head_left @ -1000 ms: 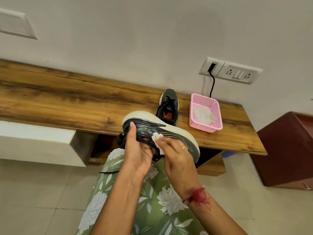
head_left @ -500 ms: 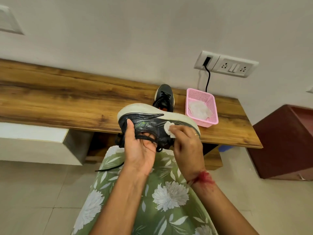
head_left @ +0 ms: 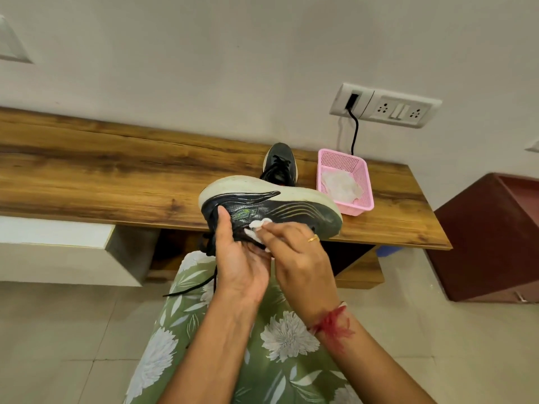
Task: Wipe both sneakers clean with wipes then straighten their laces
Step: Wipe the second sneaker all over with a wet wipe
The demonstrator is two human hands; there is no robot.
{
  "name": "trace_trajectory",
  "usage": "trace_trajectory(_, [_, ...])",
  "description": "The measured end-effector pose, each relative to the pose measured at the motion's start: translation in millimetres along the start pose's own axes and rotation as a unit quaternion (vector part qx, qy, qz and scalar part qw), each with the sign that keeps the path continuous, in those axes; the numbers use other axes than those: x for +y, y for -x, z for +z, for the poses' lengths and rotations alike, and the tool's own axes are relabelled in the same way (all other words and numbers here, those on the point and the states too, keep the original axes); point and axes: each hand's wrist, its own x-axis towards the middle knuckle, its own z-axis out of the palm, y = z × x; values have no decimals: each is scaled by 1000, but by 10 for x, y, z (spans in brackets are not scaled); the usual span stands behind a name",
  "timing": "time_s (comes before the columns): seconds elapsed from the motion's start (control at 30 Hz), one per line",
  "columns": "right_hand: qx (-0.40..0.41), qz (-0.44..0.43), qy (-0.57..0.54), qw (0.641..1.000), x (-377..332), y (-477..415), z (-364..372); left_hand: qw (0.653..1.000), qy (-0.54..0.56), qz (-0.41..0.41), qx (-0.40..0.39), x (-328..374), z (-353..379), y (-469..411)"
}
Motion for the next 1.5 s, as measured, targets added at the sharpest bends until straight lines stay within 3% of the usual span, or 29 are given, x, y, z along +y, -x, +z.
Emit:
trace_trajectory(0.1, [41,123,-11,991,222,-57,-40,1000,12,26,-6,-46,48,32])
trace_trajectory(0.17, [60,157,-20,986,192,-62,-42,999,28,28,-18,-73,63,42])
trace_trajectory(0.33, [21,59,-37,997,-46,-63,-64,999,37,16,-18,-19,10,4])
trace_trajectory(0.5, [39,151,-33,987,196,-192,-132,998,48,27,6,-50,55,9])
trace_trajectory(0.67, [-20,25,-11,999,-18,-158,-137,998,51,-25,-22,-54,19,44])
trace_trajectory(0.8, [3,118,-14,993,116,-278,-175,998,54,2,-18,-140,45,63])
trace_trajectory(0.93, [-19,26,-8,999,-132,-187,-166,999,19,-39,-25,-110,44,87])
trace_trajectory(1.07, [22,103,-23,994,-1,-242,-200,999,-11,13,-30,-157,53,98])
trace_trajectory(1.23, [-8,9,7,1000,-108,-166,-131,999,-18,-18,-19,-108,54,109])
trace_trajectory(1.37, [18,97,3,995,75,-275,-178,999,-29,24,-24,-149,55,98])
trace_trajectory(1.5, [0,-27,-26,999,-17,-197,-174,998,-29,-8,-55,-87,43,96])
